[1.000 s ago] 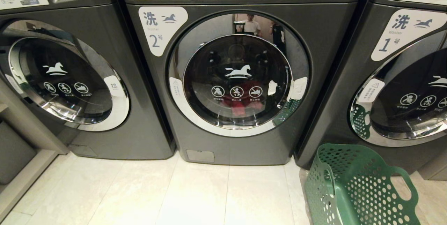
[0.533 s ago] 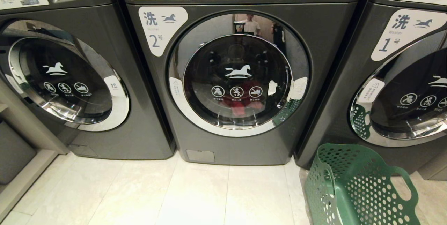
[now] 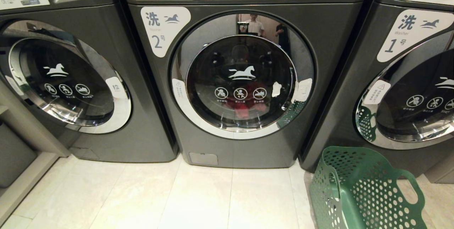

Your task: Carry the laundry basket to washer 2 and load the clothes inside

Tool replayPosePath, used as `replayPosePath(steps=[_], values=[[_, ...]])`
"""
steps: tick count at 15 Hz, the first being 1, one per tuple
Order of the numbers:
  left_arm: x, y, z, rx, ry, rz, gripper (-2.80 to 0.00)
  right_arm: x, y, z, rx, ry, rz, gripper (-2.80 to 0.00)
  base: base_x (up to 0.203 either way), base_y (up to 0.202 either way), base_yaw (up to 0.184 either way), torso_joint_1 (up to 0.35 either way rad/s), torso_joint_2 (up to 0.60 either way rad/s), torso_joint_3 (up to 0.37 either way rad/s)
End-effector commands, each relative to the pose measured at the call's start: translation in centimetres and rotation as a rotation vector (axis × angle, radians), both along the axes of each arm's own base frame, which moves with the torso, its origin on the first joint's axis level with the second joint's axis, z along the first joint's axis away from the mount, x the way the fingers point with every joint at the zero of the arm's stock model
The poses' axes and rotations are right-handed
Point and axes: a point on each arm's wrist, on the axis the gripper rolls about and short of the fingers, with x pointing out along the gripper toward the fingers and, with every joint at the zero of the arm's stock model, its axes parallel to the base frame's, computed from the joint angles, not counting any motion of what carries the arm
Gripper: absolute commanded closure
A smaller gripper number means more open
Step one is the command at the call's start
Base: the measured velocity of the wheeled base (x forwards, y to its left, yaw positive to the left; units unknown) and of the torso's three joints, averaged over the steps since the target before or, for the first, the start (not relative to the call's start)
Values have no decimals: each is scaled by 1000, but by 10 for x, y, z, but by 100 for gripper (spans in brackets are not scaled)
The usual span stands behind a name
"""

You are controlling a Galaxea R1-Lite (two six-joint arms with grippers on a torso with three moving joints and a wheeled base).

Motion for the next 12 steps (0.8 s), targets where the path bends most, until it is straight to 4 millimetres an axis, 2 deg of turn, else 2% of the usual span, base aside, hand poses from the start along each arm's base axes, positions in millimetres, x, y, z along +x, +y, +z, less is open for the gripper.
replayPosePath(steps=[1, 9, 12], values=[[0, 0, 0, 3, 1, -1, 0, 0, 0, 0, 0, 0, 2, 0, 0, 0, 0, 0, 0, 0], [0, 0, 0, 3, 0, -2, 0, 0, 0, -1, -7, -2, 5, 0, 0, 0, 0, 0, 0, 0], [0, 0, 0, -71, -2, 17, 0, 0, 0, -1, 0, -1, 3, 0, 0, 0, 0, 0, 0, 0]])
